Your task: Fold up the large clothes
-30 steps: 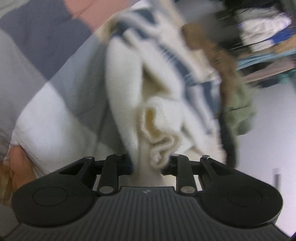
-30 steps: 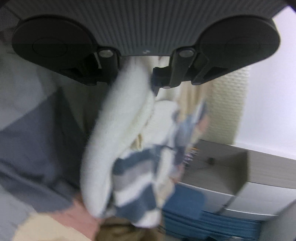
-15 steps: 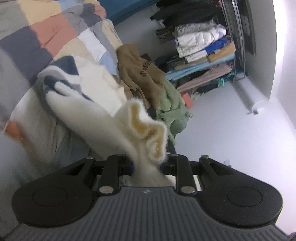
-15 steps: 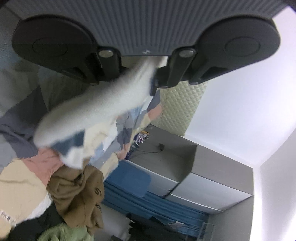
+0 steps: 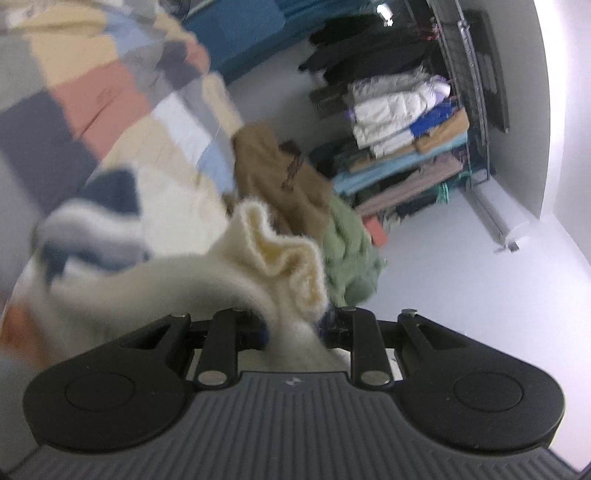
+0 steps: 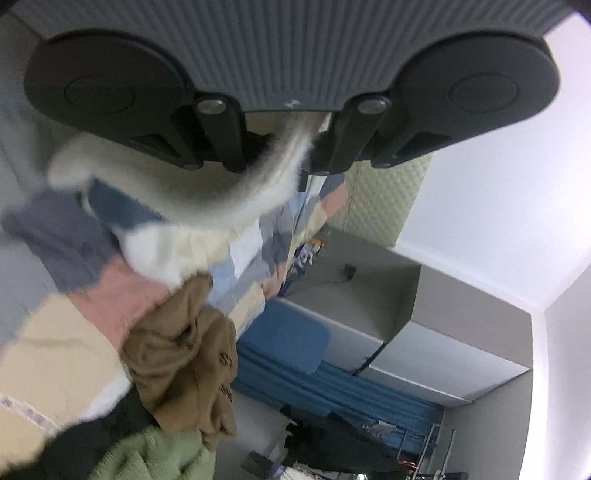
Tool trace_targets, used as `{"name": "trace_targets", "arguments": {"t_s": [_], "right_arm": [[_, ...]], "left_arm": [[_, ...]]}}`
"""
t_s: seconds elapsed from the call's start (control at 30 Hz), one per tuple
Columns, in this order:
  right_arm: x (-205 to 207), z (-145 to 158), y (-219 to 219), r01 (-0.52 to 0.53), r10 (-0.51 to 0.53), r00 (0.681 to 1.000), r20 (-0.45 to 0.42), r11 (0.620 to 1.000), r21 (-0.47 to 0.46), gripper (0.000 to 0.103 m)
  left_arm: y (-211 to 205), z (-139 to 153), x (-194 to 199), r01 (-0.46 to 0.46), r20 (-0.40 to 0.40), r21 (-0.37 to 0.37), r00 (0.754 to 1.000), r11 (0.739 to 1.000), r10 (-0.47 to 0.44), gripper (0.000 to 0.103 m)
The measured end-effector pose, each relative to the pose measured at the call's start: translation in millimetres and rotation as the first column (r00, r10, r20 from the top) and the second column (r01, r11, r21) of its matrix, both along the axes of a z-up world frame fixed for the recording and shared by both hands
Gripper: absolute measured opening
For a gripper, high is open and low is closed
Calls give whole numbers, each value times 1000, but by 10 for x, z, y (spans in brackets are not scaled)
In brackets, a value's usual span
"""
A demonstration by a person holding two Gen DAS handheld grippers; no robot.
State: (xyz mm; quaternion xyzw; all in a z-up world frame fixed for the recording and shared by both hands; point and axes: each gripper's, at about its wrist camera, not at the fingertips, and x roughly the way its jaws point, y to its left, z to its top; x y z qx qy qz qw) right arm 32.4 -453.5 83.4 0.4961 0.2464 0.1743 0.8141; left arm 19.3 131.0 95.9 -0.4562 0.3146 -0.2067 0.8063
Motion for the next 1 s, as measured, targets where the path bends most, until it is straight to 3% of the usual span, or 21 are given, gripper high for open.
{"name": "trace_targets", "arguments": {"t_s": [0.17,0.27,0.43,0.77,1.0], "right_arm": [[882,-62,3,112,-113,993,-38,993,-23,10],[1315,-286,-5,149,-150,985,-88,989,-22,10],[1910,-789,-18,157,-158,975,-159,987,-23,10],[2701,-1673,-149,152,-144,953,-268,988,8,11],[2898,-2089,-165,134,-123,938,-325,991,12,11]], "left_arm": [[-170,-53,959,-74,32,52,997,996,72,26],[-223,-341,1567,-134,-4,104,991,986,135,27],[-188,-970,2278,-176,-102,91,977,980,185,27],[-155,-1911,3188,-169,-184,101,965,980,185,27],[-195,-2163,3390,-161,-203,144,961,976,189,27]]}}
